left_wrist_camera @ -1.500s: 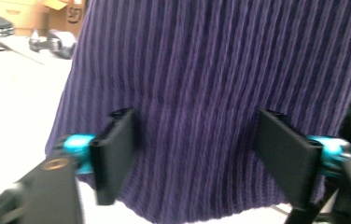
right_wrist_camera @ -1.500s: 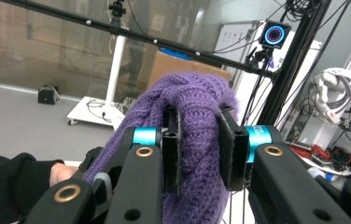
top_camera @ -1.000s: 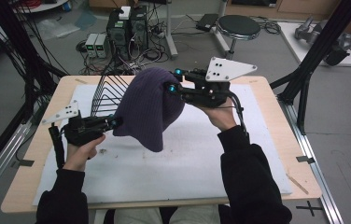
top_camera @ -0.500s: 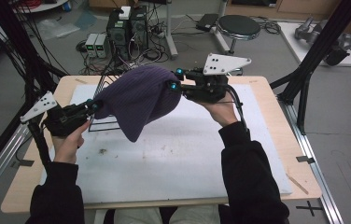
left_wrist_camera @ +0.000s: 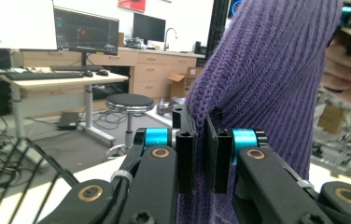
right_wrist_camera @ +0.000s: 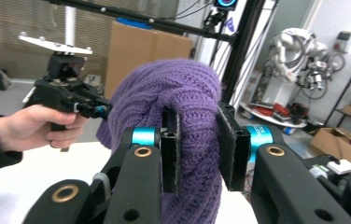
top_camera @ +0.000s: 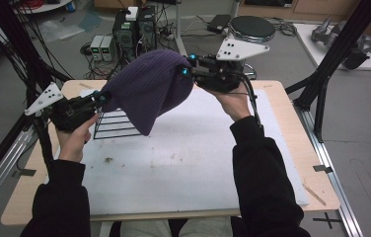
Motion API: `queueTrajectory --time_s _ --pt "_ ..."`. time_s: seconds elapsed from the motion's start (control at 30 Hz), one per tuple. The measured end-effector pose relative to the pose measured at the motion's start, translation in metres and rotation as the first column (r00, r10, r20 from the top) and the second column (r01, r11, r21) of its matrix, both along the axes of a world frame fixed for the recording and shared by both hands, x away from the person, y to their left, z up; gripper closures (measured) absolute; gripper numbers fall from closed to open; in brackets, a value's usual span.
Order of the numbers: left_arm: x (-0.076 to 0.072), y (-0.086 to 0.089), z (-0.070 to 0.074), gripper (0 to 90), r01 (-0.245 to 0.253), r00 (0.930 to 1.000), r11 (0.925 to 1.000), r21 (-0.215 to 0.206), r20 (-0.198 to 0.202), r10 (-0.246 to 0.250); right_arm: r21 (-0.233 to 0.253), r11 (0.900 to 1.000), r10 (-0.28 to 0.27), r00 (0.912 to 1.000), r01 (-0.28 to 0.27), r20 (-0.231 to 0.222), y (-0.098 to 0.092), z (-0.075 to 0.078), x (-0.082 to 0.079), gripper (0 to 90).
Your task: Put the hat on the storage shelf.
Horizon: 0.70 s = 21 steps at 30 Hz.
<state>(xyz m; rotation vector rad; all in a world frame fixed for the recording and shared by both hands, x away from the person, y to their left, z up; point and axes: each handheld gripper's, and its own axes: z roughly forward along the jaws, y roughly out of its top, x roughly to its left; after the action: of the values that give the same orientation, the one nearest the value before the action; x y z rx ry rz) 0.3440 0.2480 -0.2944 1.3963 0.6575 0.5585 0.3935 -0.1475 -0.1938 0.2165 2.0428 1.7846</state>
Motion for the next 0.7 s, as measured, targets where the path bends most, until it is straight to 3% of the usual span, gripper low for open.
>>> queueTrajectory --time_s 0.07,0.3,0.43,0.7 --pt "0.004 -0.001 0.005 84.3 -0.01 0.9999 0.9998 0.015 0.004 0.01 0.0 1.0 -0.017 0.9998 0.017 0.007 0.0 0.004 0.002 73.6" --pt "0.019 0.004 0.015 84.3 -0.038 0.9991 0.9993 0.005 0.019 0.038 0.004 0.999 -0.036 0.9992 0.036 0.015 0.005 0.014 0.008 73.6" --pt "0.028 0.008 0.015 84.3 -0.065 0.9977 0.9978 0.007 0.021 0.065 -0.008 0.998 -0.055 0.9985 0.055 0.001 0.013 0.014 0.015 73.6" --pt "0.036 0.016 0.01 84.2 -0.096 0.9951 0.9951 0.023 0.025 0.096 -0.044 0.995 -0.09 0.9955 0.091 0.028 0.028 0.015 0.026 73.5"
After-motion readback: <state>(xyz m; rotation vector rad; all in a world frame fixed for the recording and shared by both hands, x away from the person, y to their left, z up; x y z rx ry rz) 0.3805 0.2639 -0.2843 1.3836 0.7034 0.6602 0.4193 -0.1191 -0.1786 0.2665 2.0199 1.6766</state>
